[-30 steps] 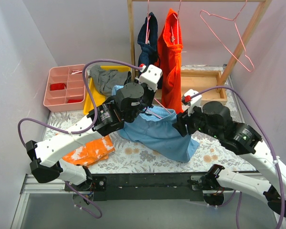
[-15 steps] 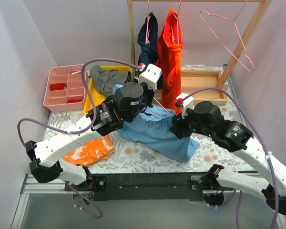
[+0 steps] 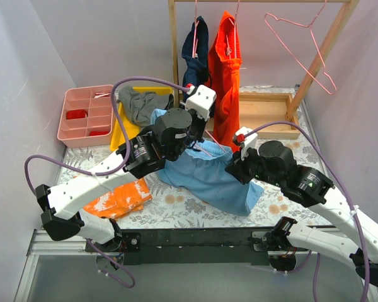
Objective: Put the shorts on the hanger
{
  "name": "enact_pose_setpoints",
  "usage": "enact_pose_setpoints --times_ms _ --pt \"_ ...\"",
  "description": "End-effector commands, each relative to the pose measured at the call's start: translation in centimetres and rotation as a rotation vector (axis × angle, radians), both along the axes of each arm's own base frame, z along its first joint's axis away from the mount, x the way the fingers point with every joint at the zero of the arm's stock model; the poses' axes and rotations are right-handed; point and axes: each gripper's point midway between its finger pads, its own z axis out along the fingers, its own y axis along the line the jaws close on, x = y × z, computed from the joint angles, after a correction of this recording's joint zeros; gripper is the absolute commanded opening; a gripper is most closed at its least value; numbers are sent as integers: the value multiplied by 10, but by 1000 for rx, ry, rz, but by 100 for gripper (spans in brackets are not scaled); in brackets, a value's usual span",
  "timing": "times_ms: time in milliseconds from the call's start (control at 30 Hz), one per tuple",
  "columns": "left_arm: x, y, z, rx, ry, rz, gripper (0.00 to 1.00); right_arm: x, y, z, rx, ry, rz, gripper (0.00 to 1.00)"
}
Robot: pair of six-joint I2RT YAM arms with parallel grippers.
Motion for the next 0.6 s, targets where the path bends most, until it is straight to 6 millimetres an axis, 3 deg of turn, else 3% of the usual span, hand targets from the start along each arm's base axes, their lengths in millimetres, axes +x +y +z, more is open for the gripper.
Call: enact_pose_setpoints --times_ms 0,133,167,300,567 --pt "-3 -2 22 -76 -18 -16 24 11 -3 26 90 -74 -69 1" --pt "-4 -2 27 -88 -29 -20 57 6 -12 30 87 -79 -78 1" --pt "-4 -1 29 -93 -32 -19 74 4 -13 31 89 -78 -74 1" --pt "-7 2 38 -115 -49 -35 96 -8 -21 28 77 -59 -53 1" --pt "-14 21 73 -214 -106 -16 98 -37 -37 42 87 -31 14 1"
